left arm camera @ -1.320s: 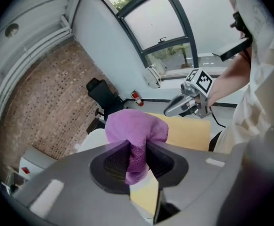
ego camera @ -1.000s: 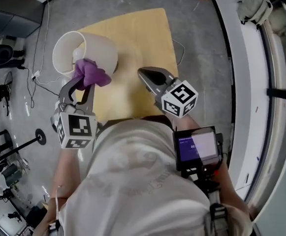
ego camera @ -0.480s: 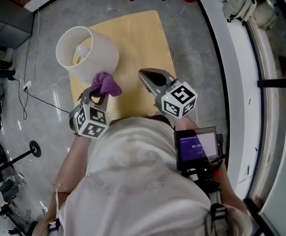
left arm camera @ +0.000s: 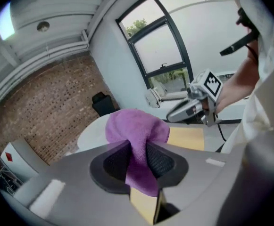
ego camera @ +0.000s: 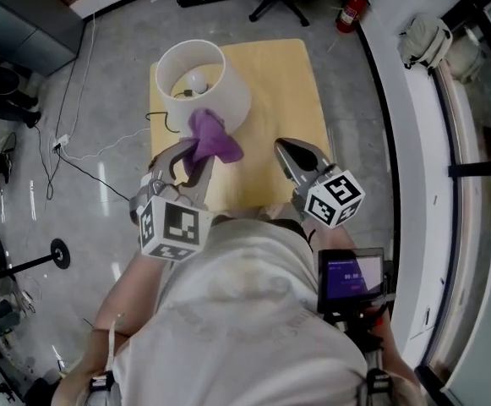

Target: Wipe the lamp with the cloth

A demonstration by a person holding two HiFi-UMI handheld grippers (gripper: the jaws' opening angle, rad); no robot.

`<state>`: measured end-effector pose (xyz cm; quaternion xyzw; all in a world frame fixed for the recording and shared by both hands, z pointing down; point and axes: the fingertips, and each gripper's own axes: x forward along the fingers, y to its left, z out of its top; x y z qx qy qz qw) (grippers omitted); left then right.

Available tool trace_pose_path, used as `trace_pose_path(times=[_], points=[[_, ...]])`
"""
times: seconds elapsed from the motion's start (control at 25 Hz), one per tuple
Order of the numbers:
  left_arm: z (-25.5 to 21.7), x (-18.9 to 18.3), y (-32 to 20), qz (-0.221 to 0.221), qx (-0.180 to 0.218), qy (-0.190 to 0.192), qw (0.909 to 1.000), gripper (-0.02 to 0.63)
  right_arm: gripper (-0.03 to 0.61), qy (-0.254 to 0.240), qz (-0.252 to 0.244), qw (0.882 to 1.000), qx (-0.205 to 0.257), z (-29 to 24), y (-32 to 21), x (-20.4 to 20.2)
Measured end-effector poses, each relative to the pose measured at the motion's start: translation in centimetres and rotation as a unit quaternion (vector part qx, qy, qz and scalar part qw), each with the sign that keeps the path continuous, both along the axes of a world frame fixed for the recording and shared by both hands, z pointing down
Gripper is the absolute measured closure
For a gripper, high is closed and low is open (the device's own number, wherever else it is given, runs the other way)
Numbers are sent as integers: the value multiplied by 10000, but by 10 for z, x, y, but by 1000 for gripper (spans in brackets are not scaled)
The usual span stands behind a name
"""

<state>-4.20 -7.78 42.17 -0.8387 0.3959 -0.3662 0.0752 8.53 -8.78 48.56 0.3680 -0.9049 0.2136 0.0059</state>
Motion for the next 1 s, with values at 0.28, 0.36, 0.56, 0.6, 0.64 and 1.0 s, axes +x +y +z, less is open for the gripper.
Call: trace_pose_path(times=[0.28,0.36,0.56,0.6,0.64,1.0], points=[[-47,-20,-40,-415,792,349,9954,522,565,86,187,9997,88,-8,10,-5],[-32,-28,-53,-565,711,348,9953,522,565,106,224,9997,76,-8,14,-6],[5,-27,-56,-585,522,309,9964,522,565,222,271,9994,28,-8,17,3],[10,-23,-54,-545,507,288,9968,522,565,235,288,9993,29,-8,16,6],[17,-20,-51,-503,460,263,9973,522,565,241,302,9992,28,-8,15,9],[124,-11,-21,-202,-818,-265,9961,522,565,317,40,9995,11,-9,1,0]])
